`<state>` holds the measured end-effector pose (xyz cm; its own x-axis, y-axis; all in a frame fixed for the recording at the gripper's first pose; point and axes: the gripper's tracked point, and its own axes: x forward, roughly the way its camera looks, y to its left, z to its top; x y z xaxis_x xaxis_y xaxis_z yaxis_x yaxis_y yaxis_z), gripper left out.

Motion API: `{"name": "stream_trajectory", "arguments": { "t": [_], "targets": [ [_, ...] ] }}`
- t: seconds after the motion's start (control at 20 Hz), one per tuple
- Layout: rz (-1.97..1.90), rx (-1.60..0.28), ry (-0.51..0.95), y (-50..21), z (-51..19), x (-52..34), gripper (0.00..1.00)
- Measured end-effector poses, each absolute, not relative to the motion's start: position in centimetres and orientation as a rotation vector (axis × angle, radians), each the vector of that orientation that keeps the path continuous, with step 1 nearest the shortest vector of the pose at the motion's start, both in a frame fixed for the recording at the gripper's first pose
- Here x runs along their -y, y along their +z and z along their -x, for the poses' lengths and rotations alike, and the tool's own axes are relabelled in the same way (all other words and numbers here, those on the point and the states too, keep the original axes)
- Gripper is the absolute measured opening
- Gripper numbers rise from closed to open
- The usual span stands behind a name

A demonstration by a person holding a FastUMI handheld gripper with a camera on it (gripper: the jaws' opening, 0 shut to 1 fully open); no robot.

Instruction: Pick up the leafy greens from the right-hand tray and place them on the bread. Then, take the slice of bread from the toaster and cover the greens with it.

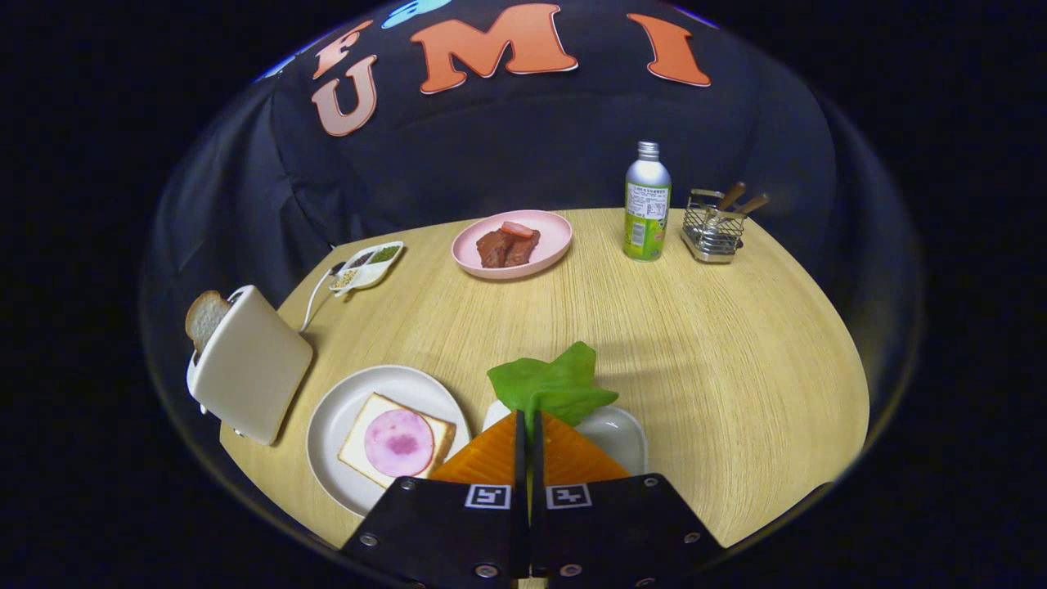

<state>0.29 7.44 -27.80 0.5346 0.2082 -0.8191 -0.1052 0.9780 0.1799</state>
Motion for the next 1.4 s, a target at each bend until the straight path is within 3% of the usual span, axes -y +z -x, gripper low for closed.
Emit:
{"name": "stream_trajectory", "arguments": {
  "t": [0.8,1.4],
  "targets": [
    [-0.109,-0.986,0.505,-25.4,2.6,-19.2,0.02],
    [-0.133,-1.093,0.542,-29.7,3.9,-21.2,0.03]
  ]
}}
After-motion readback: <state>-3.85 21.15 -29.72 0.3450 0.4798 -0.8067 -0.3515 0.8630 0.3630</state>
